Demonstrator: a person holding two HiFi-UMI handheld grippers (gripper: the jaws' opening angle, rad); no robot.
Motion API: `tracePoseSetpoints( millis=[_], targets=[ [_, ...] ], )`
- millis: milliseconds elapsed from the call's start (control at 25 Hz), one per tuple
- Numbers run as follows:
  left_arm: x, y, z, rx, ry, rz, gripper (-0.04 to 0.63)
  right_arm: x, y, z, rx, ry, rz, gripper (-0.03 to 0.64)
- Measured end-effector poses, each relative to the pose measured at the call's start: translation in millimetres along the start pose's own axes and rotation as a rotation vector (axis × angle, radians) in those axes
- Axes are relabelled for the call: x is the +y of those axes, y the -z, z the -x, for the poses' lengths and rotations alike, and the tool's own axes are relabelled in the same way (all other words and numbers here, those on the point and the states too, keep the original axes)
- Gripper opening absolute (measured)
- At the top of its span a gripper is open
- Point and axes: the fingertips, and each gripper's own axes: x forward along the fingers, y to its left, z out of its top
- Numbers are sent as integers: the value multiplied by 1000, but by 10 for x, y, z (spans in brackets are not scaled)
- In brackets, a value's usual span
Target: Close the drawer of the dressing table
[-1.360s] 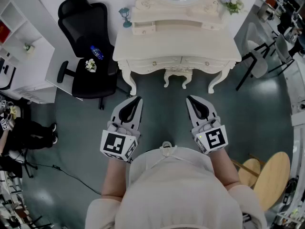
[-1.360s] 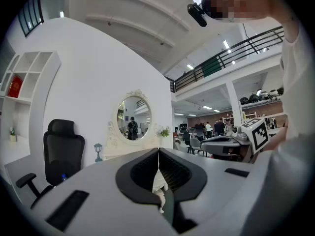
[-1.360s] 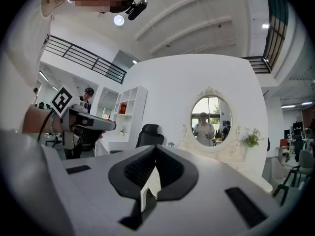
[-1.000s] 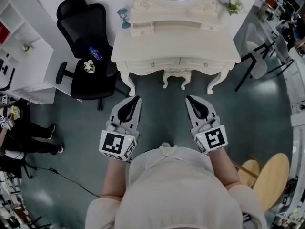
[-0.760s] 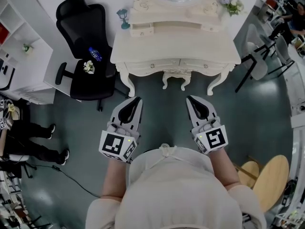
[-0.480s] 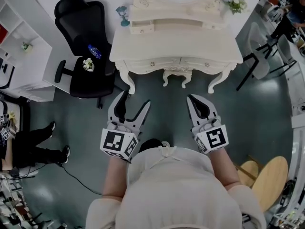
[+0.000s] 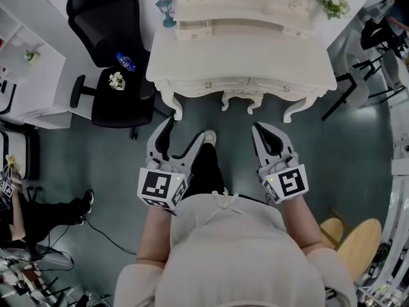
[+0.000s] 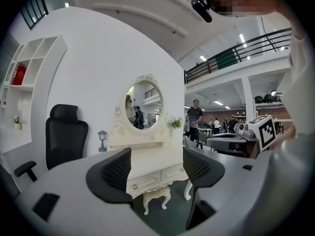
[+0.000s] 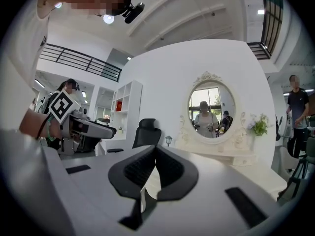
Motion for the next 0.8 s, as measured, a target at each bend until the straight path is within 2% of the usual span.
tracePoseSetpoints(
  millis=[240, 800],
  targets=[
    [595, 42, -781, 28, 10, 22, 333, -423, 78, -775, 22, 16, -3, 6],
    [2049, -54, -2697, 107, 74, 65, 333, -1493, 107, -3007, 71, 36, -31, 6]
  ],
)
